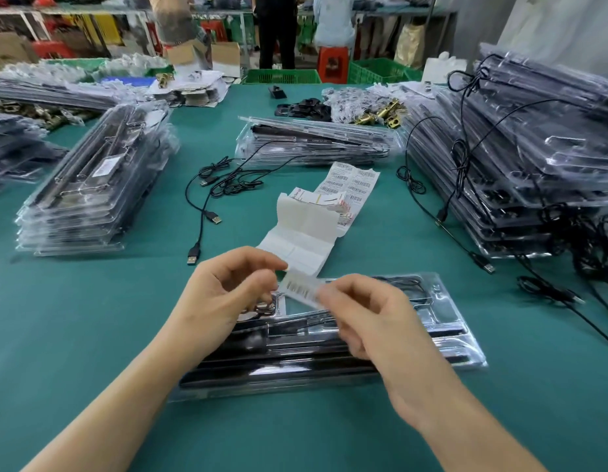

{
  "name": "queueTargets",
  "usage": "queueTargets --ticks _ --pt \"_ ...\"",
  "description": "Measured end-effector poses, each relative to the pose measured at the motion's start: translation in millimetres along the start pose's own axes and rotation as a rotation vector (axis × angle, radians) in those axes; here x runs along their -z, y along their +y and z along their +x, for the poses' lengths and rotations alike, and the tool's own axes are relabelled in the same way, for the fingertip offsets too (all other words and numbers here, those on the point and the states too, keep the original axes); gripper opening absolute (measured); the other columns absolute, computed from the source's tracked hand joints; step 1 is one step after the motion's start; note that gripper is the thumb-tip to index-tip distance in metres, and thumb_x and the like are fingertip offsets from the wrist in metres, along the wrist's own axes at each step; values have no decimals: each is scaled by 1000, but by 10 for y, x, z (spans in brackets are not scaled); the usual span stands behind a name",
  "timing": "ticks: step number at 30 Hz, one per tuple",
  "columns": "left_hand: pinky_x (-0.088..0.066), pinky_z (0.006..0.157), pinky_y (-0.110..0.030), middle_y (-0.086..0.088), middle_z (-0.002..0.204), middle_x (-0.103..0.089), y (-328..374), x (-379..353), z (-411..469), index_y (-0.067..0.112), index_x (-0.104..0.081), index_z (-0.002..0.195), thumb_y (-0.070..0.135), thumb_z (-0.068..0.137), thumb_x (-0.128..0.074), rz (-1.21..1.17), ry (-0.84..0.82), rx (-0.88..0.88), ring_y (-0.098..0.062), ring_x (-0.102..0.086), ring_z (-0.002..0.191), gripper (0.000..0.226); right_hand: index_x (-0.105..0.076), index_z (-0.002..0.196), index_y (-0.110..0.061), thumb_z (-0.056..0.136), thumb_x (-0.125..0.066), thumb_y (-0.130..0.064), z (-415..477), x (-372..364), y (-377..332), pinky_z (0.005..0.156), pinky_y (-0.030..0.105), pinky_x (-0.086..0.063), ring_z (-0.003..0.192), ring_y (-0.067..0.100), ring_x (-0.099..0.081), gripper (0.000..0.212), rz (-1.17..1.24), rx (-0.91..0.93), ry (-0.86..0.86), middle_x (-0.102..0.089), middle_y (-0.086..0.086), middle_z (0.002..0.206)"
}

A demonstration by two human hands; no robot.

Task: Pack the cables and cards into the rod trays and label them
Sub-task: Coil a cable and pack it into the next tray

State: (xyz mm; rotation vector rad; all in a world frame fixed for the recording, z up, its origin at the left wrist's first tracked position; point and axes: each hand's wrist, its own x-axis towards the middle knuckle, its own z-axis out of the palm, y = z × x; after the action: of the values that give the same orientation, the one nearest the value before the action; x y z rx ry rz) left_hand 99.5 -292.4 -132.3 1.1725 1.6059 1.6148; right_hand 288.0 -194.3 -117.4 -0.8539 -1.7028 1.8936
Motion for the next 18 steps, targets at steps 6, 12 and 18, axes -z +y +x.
queueTargets --ticks 6,12,18 --pt "-52 62 -18 2 85 -78 9 -160 -66 33 -81 92 48 78 -71 98 -31 88 -9 -70 73 23 -78 104 -34 97 -64 -32 -100 -89 117 42 14 -30 47 5 -37 16 146 60 167 -54 -2 65" --pt "-46 53 -24 -3 74 -73 14 -215 -93 30 -81 89 60 76 -69 61 -16 150 -10 -50 53 35 -71 114 -52 103 -55 -20 -182 -211 194 44 20 -32 49 13 -36 38 121 67 35 -60 1 68" --pt "-40 48 -21 -3 74 -69 51 -193 -89 17 -75 83 37 87 -72 -50 -57 175 -10 -52 53 21 -52 124 -72 103 -56 -34 -236 -126 261 60 29 -49 60 20 -54 44 -305 235 24 -67 0 79"
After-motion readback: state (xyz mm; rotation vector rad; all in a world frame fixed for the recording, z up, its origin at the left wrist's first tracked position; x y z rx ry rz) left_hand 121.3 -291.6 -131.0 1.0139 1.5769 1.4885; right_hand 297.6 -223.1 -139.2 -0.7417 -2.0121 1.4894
